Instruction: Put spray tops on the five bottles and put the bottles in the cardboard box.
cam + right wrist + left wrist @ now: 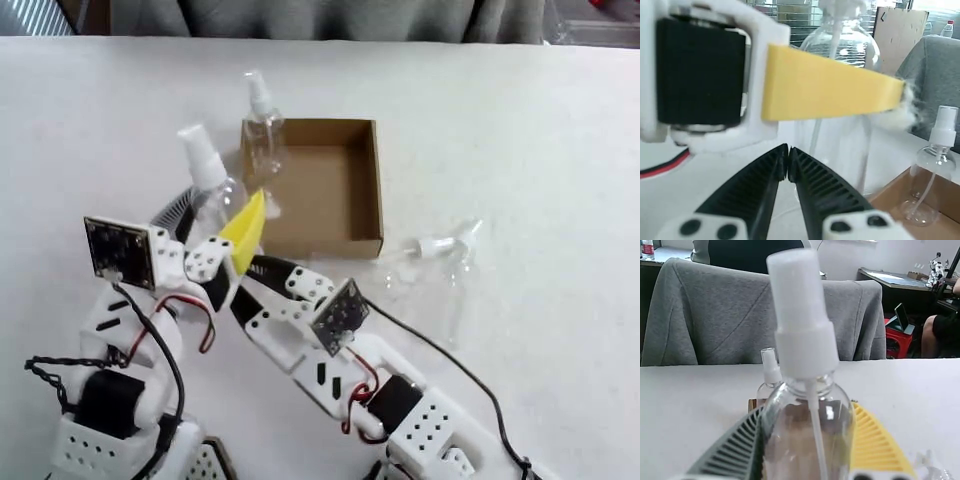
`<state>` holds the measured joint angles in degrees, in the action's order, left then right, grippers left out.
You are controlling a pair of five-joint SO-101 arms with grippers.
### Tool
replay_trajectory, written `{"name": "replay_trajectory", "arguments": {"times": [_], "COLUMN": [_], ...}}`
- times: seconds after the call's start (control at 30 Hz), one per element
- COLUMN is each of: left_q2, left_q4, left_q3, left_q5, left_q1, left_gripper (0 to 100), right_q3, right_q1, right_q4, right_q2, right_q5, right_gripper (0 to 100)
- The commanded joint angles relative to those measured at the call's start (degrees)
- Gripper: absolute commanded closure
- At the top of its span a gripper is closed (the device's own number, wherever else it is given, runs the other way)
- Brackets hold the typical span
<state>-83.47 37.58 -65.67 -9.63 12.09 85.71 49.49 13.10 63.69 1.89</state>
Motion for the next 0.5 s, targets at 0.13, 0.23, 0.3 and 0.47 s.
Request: {"name": "replay_trajectory", "arguments": {"times": [0.13, 0.23, 0.3, 0.47], "left_q2": [-0.40, 2.24, 6.55, 19.91], "left_q4": [-9.05, -13.63, -14.68, -16.53], "left_q3": [-0.97, -2.02, -0.44, 6.59], "left_q5": [0.18, 0.18, 0.18, 0.18], "left_q1": [-1.01, -3.30, -4.18, -4.18], "left_gripper": [98, 98, 98, 98], "right_q3": [0.18, 0.18, 0.18, 0.26], "right_q1": [-0.84, -1.27, -2.77, -9.19], "right_q4": [-16.48, -29.41, -37.05, -54.29], "right_q2": [8.66, 18.24, 25.01, 39.69], "right_q5": [0.44, 0.53, 0.53, 0.62], "right_gripper": [97.8, 97.8, 97.8, 97.8]}}
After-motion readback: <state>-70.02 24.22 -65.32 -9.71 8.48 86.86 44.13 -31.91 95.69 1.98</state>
